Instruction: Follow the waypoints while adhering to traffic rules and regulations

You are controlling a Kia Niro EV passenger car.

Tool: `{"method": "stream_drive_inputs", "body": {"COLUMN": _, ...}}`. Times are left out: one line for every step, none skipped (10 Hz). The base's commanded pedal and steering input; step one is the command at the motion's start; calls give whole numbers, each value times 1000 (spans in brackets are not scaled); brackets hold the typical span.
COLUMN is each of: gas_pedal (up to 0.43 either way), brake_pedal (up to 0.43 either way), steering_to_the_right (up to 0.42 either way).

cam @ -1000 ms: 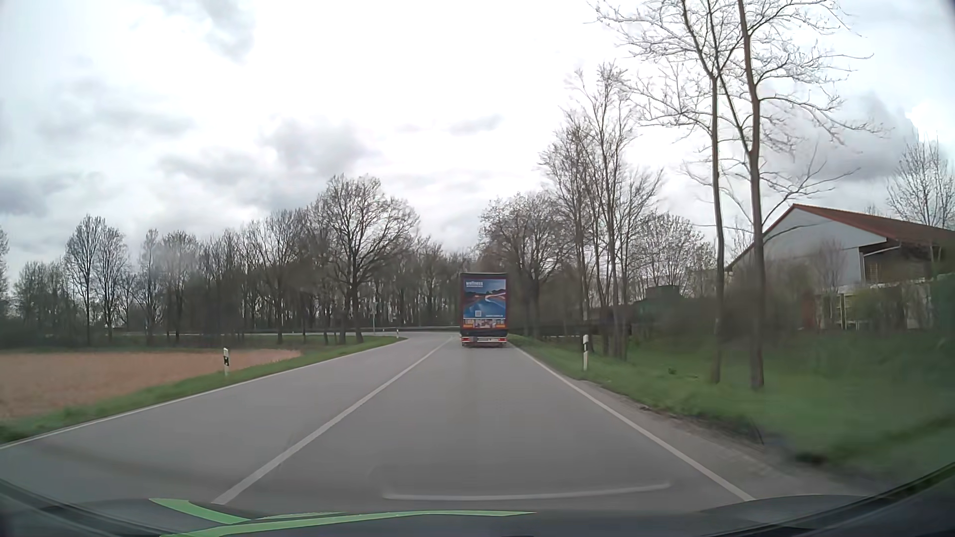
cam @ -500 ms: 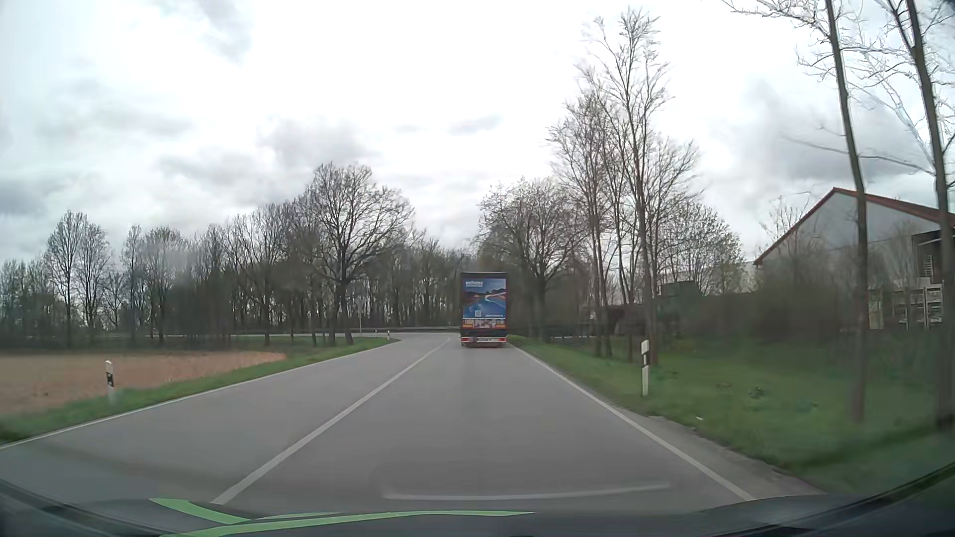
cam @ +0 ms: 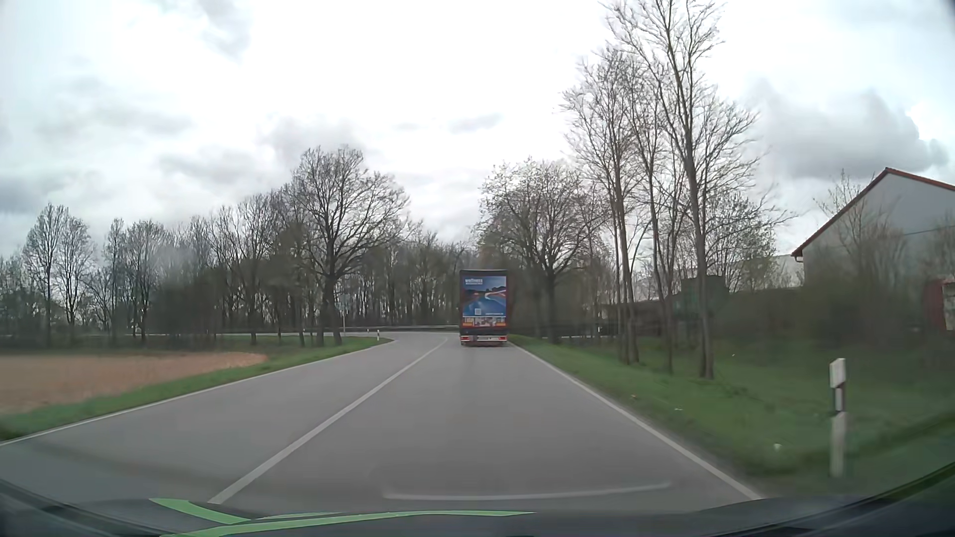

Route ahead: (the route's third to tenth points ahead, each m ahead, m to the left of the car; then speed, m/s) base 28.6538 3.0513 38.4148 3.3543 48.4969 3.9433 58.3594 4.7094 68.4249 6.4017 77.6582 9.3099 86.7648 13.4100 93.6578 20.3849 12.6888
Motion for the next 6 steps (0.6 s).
{"method": "stream_drive_inputs", "body": {"gas_pedal": 189, "brake_pedal": 0, "steering_to_the_right": -1}}
{"method": "stream_drive_inputs", "body": {"gas_pedal": 189, "brake_pedal": 0, "steering_to_the_right": -1}}
{"method": "stream_drive_inputs", "body": {"gas_pedal": 150, "brake_pedal": 0, "steering_to_the_right": -1}}
{"method": "stream_drive_inputs", "body": {"gas_pedal": 118, "brake_pedal": 0, "steering_to_the_right": -1}}
{"method": "stream_drive_inputs", "body": {"gas_pedal": 110, "brake_pedal": 0, "steering_to_the_right": -1}}
{"method": "stream_drive_inputs", "body": {"gas_pedal": 87, "brake_pedal": 0, "steering_to_the_right": -1}}
